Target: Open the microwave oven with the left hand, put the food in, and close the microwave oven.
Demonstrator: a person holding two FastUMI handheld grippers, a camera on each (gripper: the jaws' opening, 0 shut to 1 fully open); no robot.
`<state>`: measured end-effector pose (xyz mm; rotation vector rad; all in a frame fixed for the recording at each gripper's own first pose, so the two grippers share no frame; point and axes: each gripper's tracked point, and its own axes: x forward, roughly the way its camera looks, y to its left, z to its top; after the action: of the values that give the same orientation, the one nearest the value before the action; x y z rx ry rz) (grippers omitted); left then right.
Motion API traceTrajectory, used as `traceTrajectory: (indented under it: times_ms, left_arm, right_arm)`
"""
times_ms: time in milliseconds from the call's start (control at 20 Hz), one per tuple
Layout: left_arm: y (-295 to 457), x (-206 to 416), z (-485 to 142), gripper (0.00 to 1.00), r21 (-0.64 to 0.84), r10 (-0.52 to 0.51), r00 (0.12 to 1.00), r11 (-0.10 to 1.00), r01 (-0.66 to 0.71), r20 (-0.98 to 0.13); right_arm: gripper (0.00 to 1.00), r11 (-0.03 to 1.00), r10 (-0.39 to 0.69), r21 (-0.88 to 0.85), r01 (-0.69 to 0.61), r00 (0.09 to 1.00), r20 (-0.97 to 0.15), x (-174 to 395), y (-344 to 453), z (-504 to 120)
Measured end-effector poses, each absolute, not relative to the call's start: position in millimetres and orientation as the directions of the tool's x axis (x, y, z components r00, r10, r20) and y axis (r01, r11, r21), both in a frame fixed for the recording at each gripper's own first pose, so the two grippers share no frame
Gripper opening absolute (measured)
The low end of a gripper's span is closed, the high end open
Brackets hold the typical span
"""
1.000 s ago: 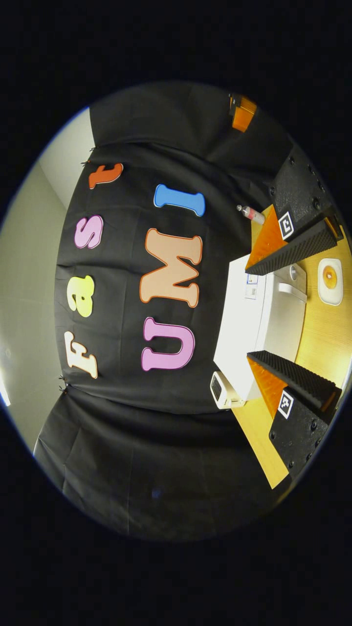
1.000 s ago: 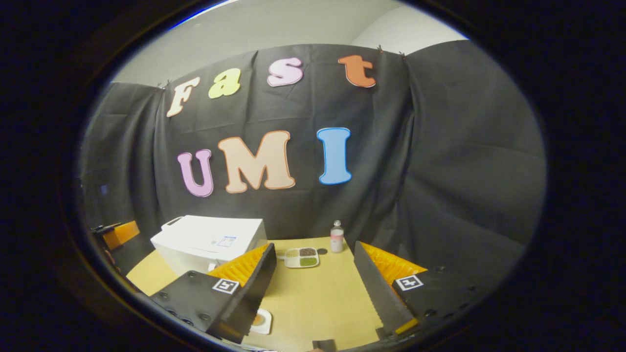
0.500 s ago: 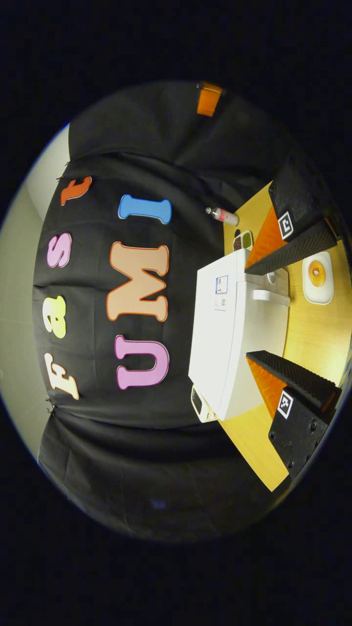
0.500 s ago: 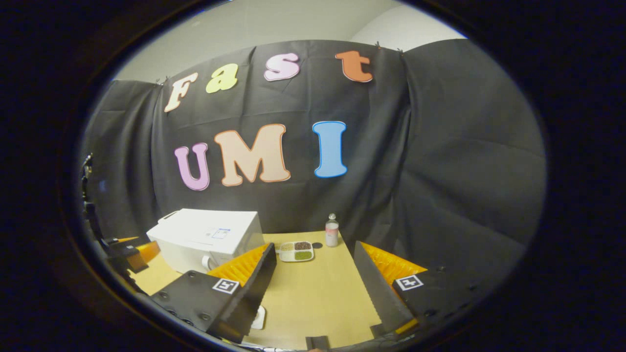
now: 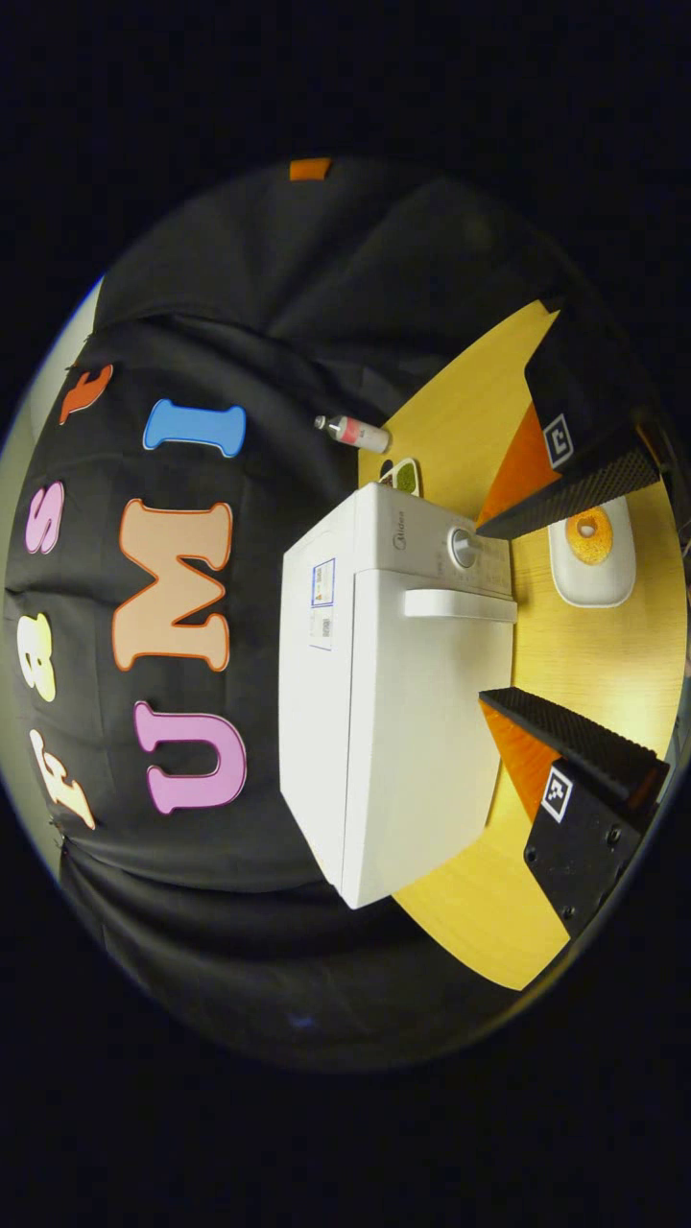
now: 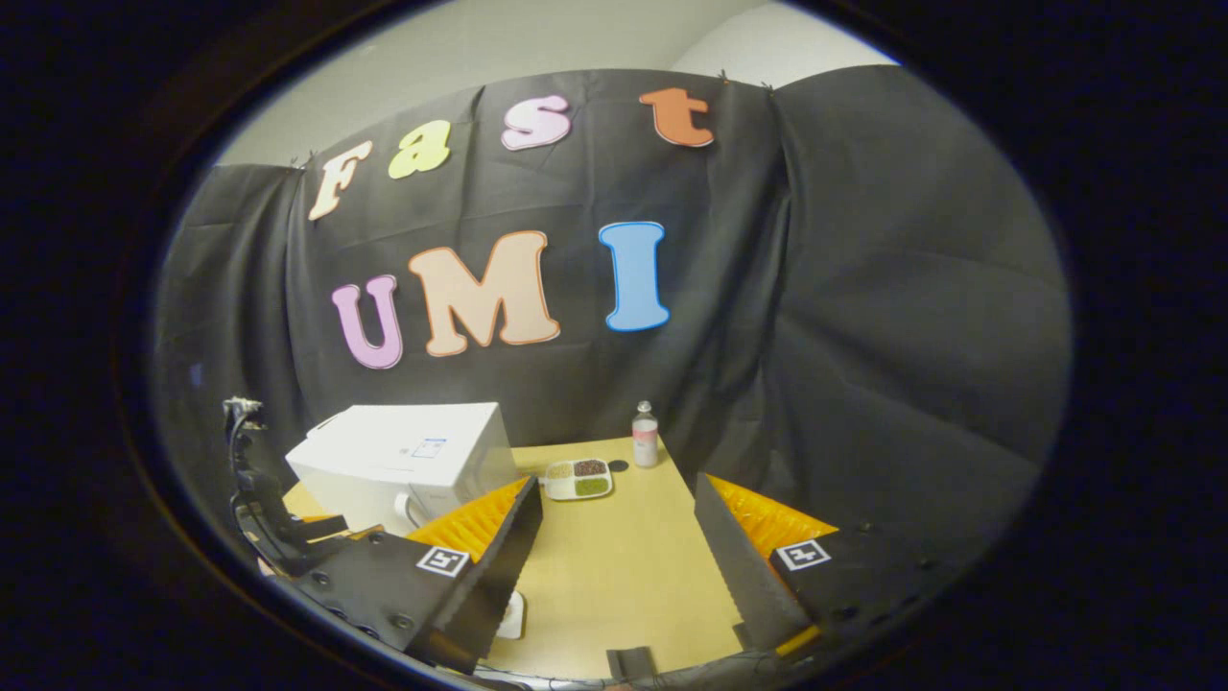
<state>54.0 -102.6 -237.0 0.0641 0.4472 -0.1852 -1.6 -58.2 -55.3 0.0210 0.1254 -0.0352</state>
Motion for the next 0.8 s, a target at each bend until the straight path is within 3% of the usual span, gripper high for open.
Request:
traceTrajectory:
  times_ms: [300, 350, 800]
  left_arm:
    - [-103.8, 84.9, -290.8, 0.97, -0.021, -0.168, 0.837, 0.983, 0.184, -0.521]
    - [-104.3, 87.2, -298.9, 0.97, -0.033, -0.166, 0.826, 0.984, 0.176, -0.538]
    - [-108.9, 122.5, -337.4, 0.95, -0.098, -0.159, 0.784, 0.987, 0.126, -0.600]
  right_arm:
    - [0.92, 0.990, -0.120, 0.049, 0.130, 0.979, -0.165, -6.8, -85.0, -70.7]
    - [1.00, 0.988, -0.136, 0.047, 0.146, 0.976, -0.170, -7.9, -90.0, -72.4]
    - [0.99, 0.977, -0.193, 0.049, 0.207, 0.960, -0.202, -12.5, -104.4, -85.2]
